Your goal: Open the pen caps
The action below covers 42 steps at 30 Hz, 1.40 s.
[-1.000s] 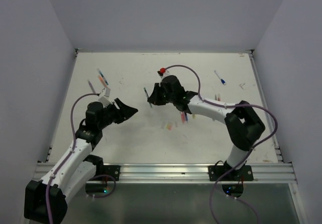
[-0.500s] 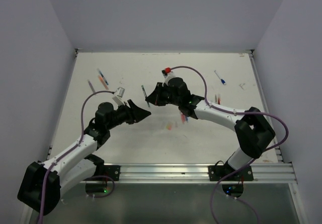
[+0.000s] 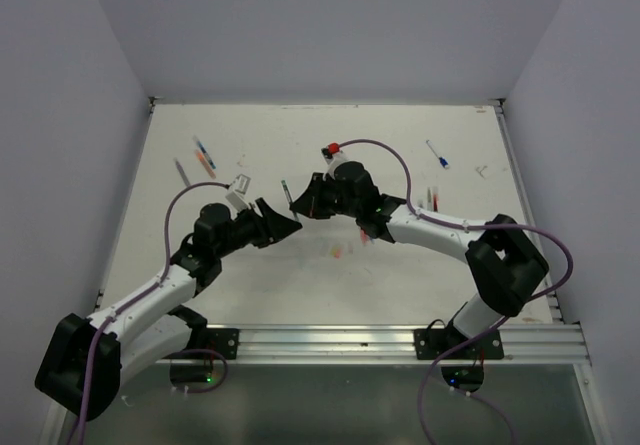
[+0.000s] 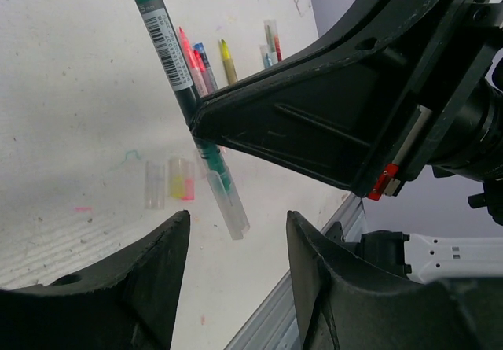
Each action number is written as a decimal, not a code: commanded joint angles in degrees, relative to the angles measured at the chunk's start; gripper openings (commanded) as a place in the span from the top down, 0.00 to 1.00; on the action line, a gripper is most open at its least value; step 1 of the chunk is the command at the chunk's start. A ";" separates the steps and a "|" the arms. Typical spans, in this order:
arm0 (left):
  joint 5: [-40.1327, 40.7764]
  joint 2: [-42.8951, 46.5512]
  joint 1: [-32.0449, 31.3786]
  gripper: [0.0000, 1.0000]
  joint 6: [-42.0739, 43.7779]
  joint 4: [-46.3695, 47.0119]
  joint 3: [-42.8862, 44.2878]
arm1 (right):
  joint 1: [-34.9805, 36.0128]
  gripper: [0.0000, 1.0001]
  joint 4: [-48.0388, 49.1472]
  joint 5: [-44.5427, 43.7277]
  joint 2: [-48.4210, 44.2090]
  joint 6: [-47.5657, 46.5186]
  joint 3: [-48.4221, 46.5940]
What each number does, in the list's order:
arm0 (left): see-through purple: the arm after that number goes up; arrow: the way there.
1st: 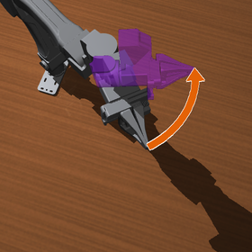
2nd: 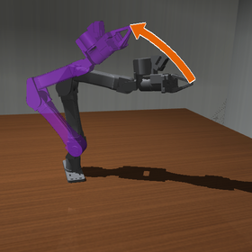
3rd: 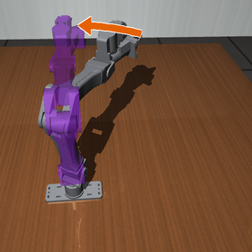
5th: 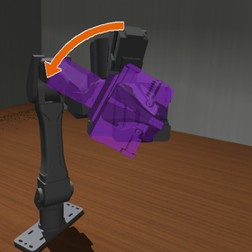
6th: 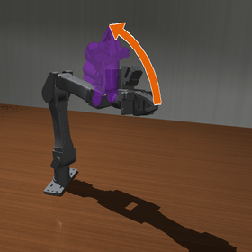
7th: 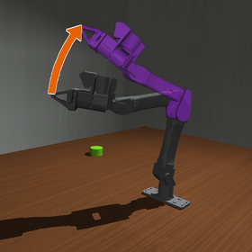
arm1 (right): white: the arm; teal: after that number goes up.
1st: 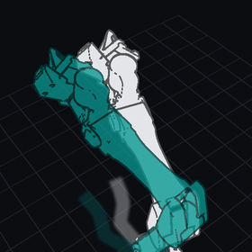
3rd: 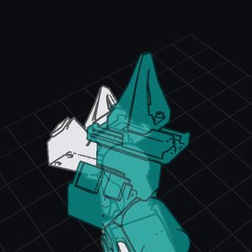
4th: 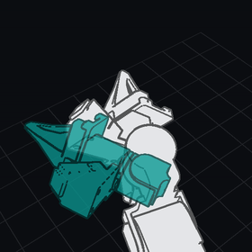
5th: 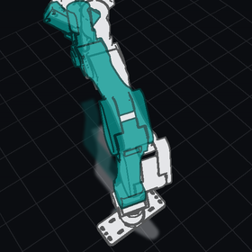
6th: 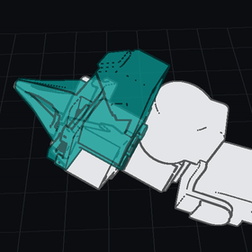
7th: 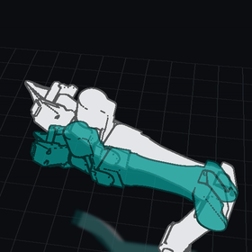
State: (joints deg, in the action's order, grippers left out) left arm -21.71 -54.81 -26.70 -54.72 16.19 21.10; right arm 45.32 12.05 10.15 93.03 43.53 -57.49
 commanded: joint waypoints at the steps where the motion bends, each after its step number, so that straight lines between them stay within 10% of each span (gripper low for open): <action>1: 0.97 -0.65 -0.98 0.45 -1.27 3.94 0.43 | 0.56 1.00 3.68 0.66 -3.39 0.94 0.72; 13: 1.59 -3.99 -2.39 0.51 -2.06 5.87 0.69 | 1.35 1.00 5.17 1.45 -3.21 1.65 0.72; 23: 1.24 -3.47 -2.74 0.96 -1.45 5.53 -0.45 | 1.35 1.00 4.39 1.63 -2.07 1.03 -0.34; 29: 2.12 -2.32 -2.66 1.00 3.12 1.40 0.78 | 1.26 0.74 1.84 4.08 -0.23 -1.34 -2.44; 34: -0.51 -3.99 -2.66 1.00 6.64 0.43 2.71 | 1.35 0.73 2.45 7.16 1.53 -1.95 -2.97; 42: 0.17 -6.89 -2.75 1.00 8.93 -5.34 5.87 | 1.79 1.00 -1.92 3.93 3.21 -4.15 -5.34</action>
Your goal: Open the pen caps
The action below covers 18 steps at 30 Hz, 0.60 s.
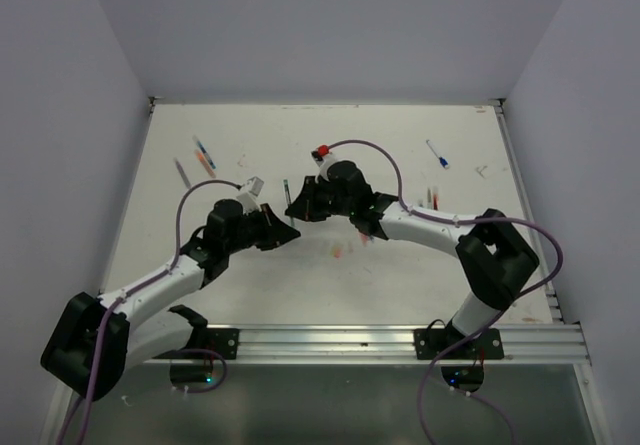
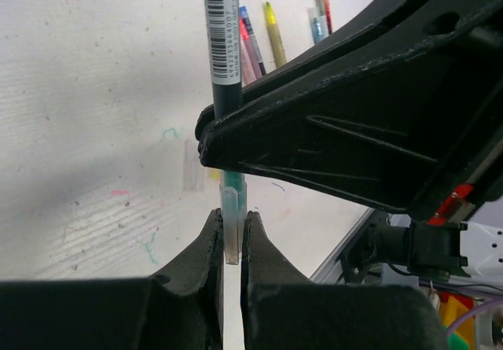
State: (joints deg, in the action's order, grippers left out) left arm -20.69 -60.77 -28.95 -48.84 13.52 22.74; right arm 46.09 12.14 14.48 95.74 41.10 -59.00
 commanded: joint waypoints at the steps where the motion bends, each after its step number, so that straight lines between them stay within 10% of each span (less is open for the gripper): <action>1: 3.42 -2.06 -0.41 1.00 3.22 -5.49 5.46 | 1.72 1.00 -4.99 -4.59 -0.37 -3.99 -4.54; 5: 22.18 -4.00 -2.24 1.00 3.40 -21.32 11.35 | 9.97 1.00 -24.32 -39.80 0.48 -6.65 -14.70; 8: 32.89 -4.18 -6.36 1.00 3.75 -25.73 14.43 | 11.57 1.00 -32.87 -45.31 2.86 -4.81 -19.64; 14: 23.52 -1.11 -8.23 1.00 10.33 -14.53 10.40 | 10.44 1.00 -31.24 -40.17 3.40 -6.29 -19.93; 18: 13.06 3.99 -8.14 1.00 13.94 -3.78 4.86 | 5.87 1.00 -17.00 -20.14 -0.90 -7.70 -11.85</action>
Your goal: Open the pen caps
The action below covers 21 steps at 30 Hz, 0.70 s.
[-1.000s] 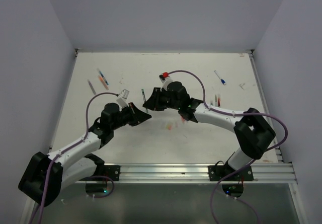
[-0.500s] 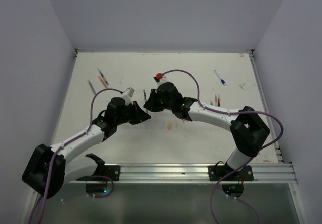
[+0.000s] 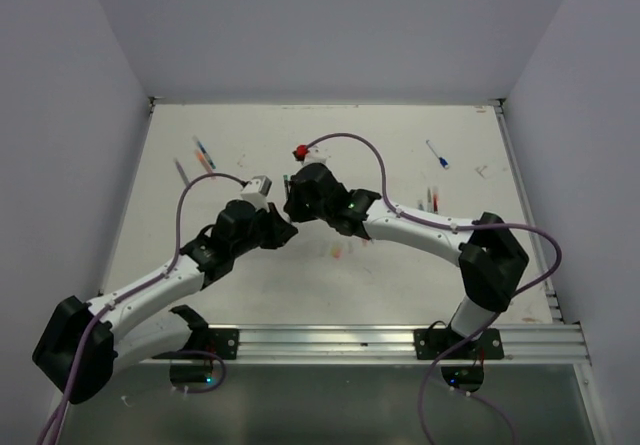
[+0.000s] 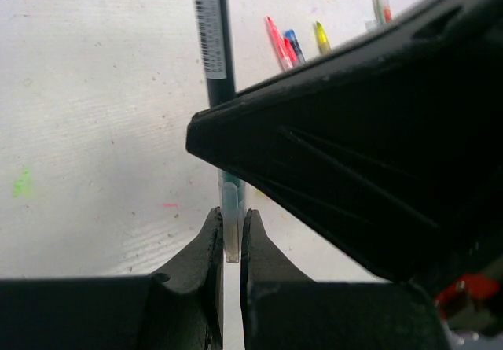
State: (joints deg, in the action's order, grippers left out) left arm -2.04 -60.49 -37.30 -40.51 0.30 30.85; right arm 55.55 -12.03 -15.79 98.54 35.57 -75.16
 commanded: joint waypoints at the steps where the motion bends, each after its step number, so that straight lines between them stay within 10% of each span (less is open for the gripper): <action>1: -8.82 5.80 0.21 1.00 6.05 10.68 -3.95 | -4.65 1.00 9.03 16.95 -4.14 -2.52 6.40; 10: -22.56 10.74 0.38 1.00 7.20 19.56 -7.65 | -13.89 1.00 30.04 40.58 -9.77 -0.86 17.67; 17: -23.46 8.02 0.47 1.00 3.60 22.04 -8.00 | -14.33 1.00 22.19 25.94 -11.35 1.69 16.01; 21: -2.58 5.48 0.38 1.00 0.71 2.39 -1.78 | -13.89 1.00 6.79 9.41 -10.04 1.96 9.69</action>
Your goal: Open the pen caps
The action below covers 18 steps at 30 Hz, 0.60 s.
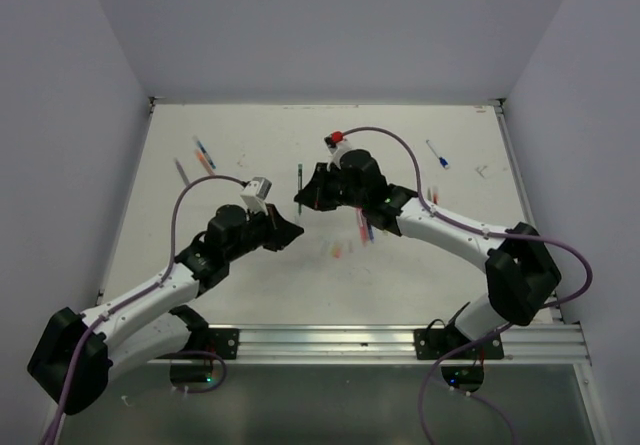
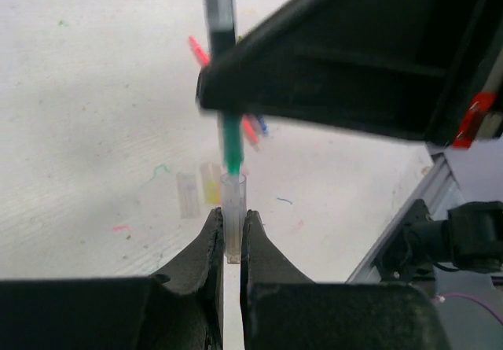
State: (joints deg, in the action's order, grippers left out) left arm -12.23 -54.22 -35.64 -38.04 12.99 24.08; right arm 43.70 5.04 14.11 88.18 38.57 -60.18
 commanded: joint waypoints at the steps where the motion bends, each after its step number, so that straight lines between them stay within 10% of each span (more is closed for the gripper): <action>1: 14.71 -2.72 -1.28 1.00 -2.21 -13.49 6.23 | -1.87 1.00 -12.66 -26.18 0.32 -1.12 -7.12; 7: 1.97 -2.74 -1.36 1.00 -1.60 -0.53 1.33 | -1.95 1.00 -17.95 -34.84 0.67 -1.91 -9.86; 18: 12.59 -7.56 -1.28 1.00 2.80 -11.16 7.30 | -6.25 1.00 -32.20 -30.92 0.85 -9.12 -11.10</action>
State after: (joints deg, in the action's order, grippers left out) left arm -1.54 -60.36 -36.88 -37.19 0.95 29.30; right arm 40.14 -22.26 -17.82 88.92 32.36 -70.76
